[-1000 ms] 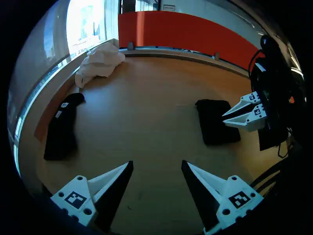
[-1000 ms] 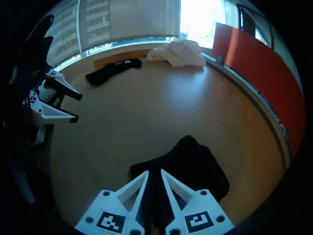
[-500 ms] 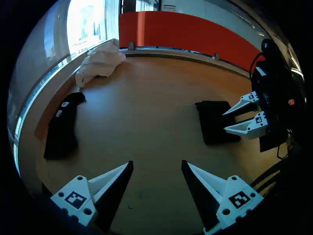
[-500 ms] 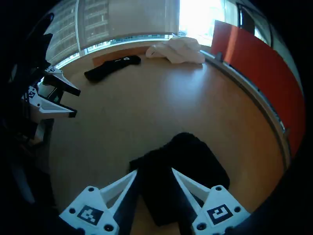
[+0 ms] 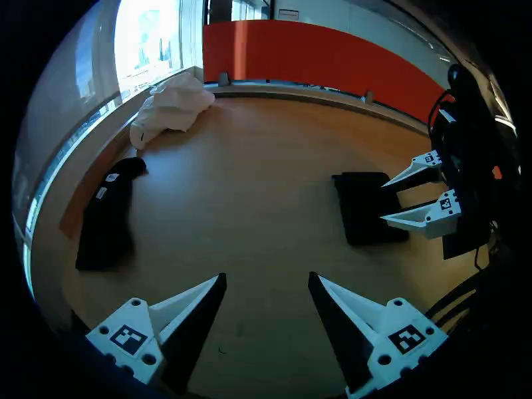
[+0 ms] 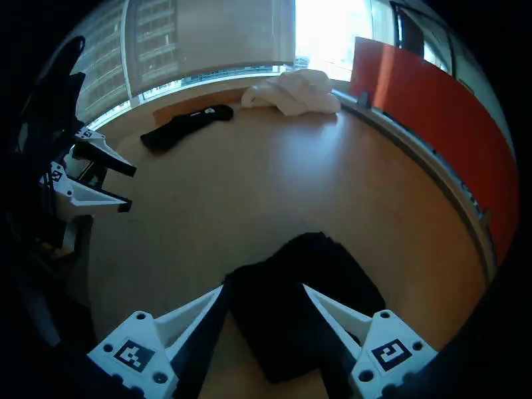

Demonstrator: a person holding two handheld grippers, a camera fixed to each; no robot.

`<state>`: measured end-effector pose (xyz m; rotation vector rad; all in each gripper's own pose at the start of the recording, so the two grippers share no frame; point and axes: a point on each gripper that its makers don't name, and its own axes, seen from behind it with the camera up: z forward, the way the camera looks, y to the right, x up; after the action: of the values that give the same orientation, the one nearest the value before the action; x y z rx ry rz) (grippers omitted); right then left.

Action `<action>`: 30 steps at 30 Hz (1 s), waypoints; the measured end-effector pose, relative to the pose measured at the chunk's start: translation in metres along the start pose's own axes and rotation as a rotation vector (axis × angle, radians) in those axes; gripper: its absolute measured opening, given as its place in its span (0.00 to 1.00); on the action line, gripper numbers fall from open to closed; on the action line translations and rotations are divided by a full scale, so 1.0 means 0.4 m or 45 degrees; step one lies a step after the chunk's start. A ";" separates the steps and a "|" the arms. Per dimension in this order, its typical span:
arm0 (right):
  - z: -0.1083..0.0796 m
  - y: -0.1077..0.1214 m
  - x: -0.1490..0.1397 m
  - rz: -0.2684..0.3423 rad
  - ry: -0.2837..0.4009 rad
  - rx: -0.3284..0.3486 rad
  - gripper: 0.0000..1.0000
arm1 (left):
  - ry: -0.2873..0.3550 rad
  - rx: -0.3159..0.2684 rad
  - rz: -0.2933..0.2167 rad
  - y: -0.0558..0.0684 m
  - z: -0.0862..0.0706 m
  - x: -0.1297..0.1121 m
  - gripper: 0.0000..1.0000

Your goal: Fold towel

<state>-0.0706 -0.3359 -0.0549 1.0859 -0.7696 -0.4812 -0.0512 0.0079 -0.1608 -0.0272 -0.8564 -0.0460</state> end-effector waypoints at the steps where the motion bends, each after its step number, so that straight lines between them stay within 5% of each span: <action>1: -0.002 0.001 -0.004 0.001 -0.002 -0.003 0.73 | 0.001 0.000 -0.001 -0.001 -0.001 0.000 0.91; 30: -0.089 0.025 -0.254 0.166 -0.140 -0.114 0.73 | 0.005 -0.014 0.028 0.015 0.001 0.005 0.91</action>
<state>-0.1098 -0.2405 -0.0870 0.9256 -0.9008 -0.4629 -0.0497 0.0137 -0.1592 -0.0464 -0.8518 -0.0302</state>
